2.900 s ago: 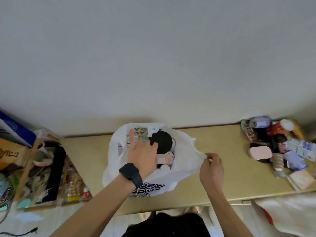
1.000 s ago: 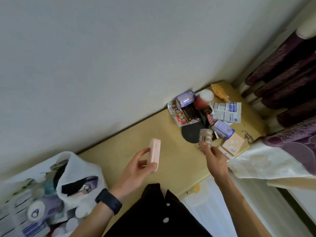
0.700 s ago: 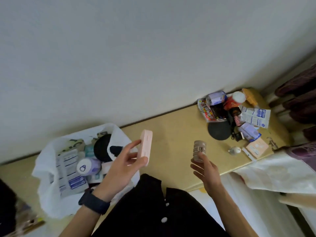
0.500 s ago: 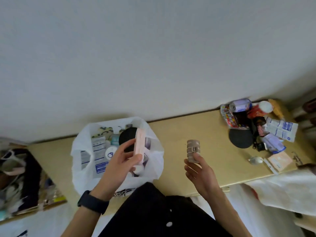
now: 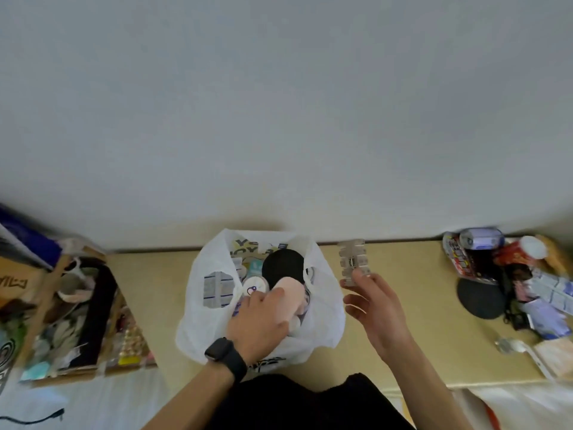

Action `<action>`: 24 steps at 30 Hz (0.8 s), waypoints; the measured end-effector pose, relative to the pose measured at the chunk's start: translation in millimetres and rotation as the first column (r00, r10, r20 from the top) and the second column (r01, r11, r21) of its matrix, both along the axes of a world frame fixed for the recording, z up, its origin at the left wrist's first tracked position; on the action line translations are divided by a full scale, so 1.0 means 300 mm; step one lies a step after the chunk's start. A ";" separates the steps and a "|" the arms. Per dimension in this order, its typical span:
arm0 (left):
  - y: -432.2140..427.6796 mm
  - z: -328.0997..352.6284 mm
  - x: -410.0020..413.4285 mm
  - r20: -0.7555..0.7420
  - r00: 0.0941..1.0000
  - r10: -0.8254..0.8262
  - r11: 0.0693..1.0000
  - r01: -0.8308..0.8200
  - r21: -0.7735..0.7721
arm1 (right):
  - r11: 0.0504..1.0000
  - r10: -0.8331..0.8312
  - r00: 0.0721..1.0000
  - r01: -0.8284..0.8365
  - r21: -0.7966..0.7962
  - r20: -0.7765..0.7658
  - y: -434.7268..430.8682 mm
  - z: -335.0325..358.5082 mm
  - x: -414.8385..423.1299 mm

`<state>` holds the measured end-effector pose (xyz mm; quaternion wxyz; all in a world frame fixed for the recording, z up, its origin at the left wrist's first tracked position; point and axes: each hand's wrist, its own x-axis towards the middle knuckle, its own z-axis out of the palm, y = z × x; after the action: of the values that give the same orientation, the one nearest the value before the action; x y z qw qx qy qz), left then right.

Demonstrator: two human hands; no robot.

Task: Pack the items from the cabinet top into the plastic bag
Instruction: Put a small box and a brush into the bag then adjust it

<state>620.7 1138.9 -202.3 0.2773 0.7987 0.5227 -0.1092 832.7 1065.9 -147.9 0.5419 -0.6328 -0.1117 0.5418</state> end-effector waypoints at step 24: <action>0.217 0.152 -0.311 0.176 0.928 0.328 0.902 -0.363 0.233 | 0.606 0.795 0.265 -0.372 -0.703 0.545 0.289 -0.197 -0.244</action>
<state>527.6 1203.9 -156.8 0.2187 0.7280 0.6465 0.0647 759.6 1152.7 -207.0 0.0110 -0.8167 -0.4601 0.3481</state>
